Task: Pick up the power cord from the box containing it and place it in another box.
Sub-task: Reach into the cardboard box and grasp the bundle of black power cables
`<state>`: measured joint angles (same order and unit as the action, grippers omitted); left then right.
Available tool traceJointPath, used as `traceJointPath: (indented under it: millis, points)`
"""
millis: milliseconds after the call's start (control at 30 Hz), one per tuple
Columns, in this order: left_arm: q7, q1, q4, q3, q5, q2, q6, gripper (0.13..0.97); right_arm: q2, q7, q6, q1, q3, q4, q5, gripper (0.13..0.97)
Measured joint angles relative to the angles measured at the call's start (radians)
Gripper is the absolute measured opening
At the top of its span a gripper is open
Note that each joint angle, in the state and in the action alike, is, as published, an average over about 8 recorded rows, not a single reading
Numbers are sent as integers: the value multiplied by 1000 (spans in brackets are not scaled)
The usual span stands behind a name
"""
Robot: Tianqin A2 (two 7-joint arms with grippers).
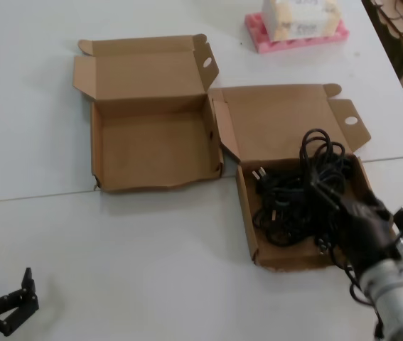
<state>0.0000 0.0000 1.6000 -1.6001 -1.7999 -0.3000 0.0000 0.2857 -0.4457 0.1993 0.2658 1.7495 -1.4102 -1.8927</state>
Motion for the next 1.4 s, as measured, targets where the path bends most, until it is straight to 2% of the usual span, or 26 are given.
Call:
traceJointPath:
  millis: [100, 367, 400, 667, 700, 800, 1067, 1300, 1400]
  points:
    - [0, 0, 0, 0, 0, 0, 0, 914, -29, 0, 15, 60, 0, 69, 23, 966]
    - [0, 0, 0, 0, 0, 0, 0, 797, -98, 0, -8, 177, -25, 259, 105, 964]
    - [0, 0, 0, 0, 0, 0, 0, 797, -105, 0, -14, 184, -29, 272, 110, 963]
    - [0, 0, 0, 0, 0, 0, 0, 616, -142, 0, -48, 191, -59, 291, 120, 958]
    - [0, 0, 0, 0, 0, 0, 0, 616, -144, 0, -51, 189, -61, 289, 119, 958]
    - [0, 0, 0, 0, 0, 0, 0, 616, -152, 0, -59, 181, -67, 284, 117, 933]
    - [0, 0, 0, 0, 0, 0, 0, 407, -166, 0, -68, 168, -84, 274, 128, 858]
    - [0, 0, 0, 0, 0, 0, 0, 297, -179, 0, -73, 169, -101, 275, 162, 759]
    - [0, 0, 0, 0, 0, 0, 0, 260, -184, 0, -77, 171, -107, 277, 175, 685]
